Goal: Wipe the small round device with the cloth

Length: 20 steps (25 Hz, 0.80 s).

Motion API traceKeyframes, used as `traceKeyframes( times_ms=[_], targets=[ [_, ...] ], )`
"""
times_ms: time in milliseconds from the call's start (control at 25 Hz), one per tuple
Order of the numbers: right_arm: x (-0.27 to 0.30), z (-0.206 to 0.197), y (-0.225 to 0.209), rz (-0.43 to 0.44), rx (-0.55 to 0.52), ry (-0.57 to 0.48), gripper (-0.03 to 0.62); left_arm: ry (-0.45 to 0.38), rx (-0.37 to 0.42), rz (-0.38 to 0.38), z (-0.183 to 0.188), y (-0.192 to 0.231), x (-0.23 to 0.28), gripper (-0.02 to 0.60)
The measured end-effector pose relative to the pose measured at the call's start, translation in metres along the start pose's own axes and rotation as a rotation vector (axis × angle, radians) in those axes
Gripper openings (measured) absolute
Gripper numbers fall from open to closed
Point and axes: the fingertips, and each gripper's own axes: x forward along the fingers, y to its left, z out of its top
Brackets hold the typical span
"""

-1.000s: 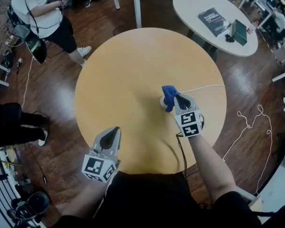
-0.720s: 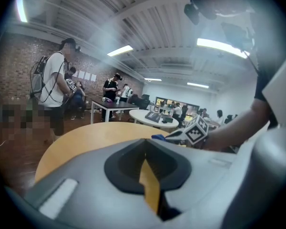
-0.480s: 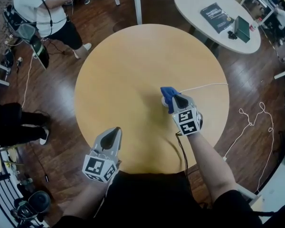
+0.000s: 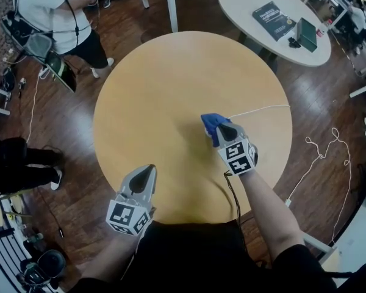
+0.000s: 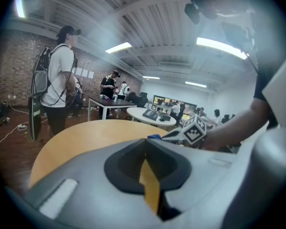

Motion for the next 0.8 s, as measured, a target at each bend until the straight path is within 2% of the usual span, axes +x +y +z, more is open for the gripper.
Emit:
traceKeyframes(
  times_ms=[160, 240, 360, 520, 680, 800],
  targets=[
    [0.000, -0.001, 0.019, 0.064, -0.034, 0.010, 0.023, 0.001, -0.001, -0.002, -0.001, -0.001, -0.001, 0.003],
    [0.006, -0.013, 0.034, 0.113, -0.046, 0.052, 0.023, -0.001, 0.000, -0.005, -0.001, -0.002, 0.000, 0.003],
    [0.013, -0.043, 0.053, 0.159, 0.006, 0.129, 0.023, -0.001, 0.001, -0.006, 0.000, -0.003, 0.000, 0.003],
    [0.011, -0.068, 0.068, 0.175, 0.054, 0.164, 0.023, 0.010, -0.001, 0.010, -0.003, 0.004, -0.008, 0.004],
    [0.004, -0.072, 0.070, 0.170, 0.061, 0.148, 0.023, 0.022, -0.015, 0.025, -0.010, 0.009, -0.011, 0.003],
    [-0.013, -0.047, 0.059, 0.144, 0.041, 0.070, 0.023, 0.014, -0.019, 0.019, -0.009, 0.007, -0.009, 0.003]
  ],
)
